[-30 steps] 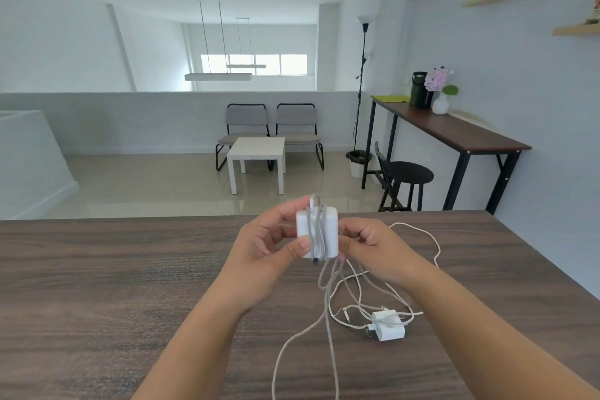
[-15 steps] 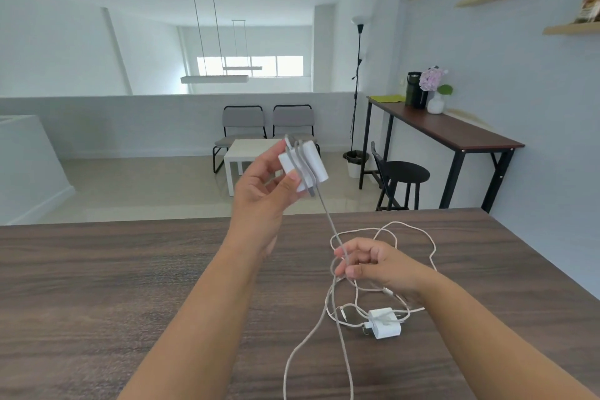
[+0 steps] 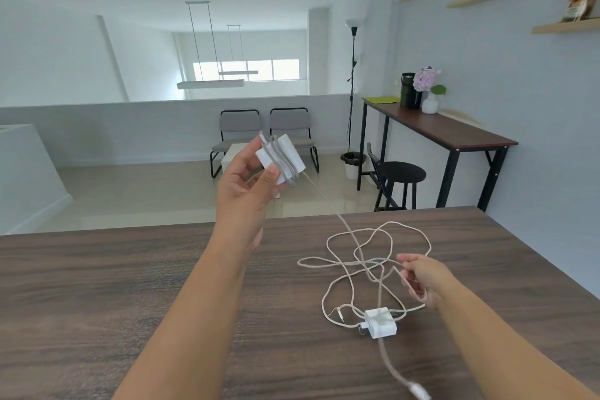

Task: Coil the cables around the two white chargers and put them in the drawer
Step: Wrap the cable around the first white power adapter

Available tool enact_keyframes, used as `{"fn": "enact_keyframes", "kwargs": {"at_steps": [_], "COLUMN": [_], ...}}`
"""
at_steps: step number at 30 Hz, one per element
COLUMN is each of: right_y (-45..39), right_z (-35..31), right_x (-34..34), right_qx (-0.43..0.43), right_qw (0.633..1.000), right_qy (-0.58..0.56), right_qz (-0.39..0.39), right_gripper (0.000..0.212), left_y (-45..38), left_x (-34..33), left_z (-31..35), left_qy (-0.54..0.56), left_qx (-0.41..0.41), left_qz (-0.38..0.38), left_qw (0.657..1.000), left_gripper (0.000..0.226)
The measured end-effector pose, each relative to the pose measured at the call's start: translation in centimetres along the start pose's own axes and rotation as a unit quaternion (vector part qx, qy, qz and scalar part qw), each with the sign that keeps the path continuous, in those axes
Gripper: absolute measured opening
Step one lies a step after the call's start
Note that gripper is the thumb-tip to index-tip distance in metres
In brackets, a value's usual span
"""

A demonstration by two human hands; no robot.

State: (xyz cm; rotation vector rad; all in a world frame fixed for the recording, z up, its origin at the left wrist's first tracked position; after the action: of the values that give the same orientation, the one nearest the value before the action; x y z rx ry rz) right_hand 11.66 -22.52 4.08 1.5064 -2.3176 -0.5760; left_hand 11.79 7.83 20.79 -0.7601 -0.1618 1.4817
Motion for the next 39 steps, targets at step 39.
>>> {"fn": "enact_keyframes", "kwargs": {"at_steps": [39], "right_y": [11.0], "right_z": [-6.6], "right_x": [-9.6], "right_qx": [0.435], "right_qw": [0.844], "right_qy": [0.315], "right_qz": [-0.022], "right_gripper": [0.026], "left_y": [1.8], "left_x": [-0.6], "left_z": [-1.6], "left_qy": [-0.006], "left_qx": [0.095], "left_qz": [0.002], "left_qw": [0.995], "left_gripper": [0.035]}}
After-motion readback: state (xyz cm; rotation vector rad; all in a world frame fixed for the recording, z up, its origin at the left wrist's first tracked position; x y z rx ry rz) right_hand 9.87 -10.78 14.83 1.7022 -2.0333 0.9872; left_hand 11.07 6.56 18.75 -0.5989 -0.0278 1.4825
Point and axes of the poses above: each hand's wrist, its own y-axis away from the middle knuckle, its own x-axis out of the back of the hand, z = x × y, the point moved 2 cm from there along -y, towards the middle knuckle, and after that the axes turned 4 degrees about -x, right-handed, at the moved point
